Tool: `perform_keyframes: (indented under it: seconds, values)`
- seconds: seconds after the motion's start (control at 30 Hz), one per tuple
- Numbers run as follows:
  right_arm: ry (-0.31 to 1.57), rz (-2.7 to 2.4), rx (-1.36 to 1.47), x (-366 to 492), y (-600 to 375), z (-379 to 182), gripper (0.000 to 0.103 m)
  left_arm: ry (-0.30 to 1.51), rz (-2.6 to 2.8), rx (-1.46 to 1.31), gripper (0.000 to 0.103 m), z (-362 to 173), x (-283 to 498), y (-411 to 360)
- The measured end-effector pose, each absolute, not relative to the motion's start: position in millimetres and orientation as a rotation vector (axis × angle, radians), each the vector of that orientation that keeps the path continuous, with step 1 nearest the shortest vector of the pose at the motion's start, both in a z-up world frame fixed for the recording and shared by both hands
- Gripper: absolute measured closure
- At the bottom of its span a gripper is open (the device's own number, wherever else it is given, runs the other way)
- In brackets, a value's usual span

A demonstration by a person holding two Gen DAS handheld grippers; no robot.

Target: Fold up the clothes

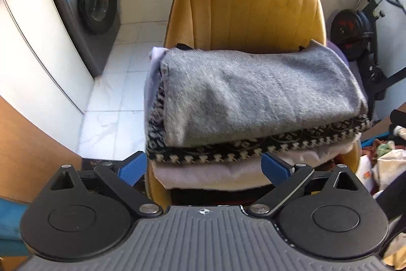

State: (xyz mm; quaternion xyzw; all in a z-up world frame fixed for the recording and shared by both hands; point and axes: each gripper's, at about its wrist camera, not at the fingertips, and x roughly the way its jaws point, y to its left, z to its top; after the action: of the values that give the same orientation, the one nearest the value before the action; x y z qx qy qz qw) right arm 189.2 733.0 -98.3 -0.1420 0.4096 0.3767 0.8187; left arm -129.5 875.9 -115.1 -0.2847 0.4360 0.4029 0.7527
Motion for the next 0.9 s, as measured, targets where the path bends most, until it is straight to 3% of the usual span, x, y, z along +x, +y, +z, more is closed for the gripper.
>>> perform_keyframes:
  seconds: [0.27,0.6,0.9]
  values:
    - [0.863,0.855,-0.311,157,693,-70,0.001,0.962,0.873,-0.585,0.004,-115,-137,832]
    - [0.917,0.921,-0.285,144,617,-72,0.001,0.852,0.942,-0.56,0.002,-80,-142,751]
    - [0.804,0.995,-0.307,129,522,-46,0.001,0.81,1.013,-0.467,0.001,-49,-136,646]
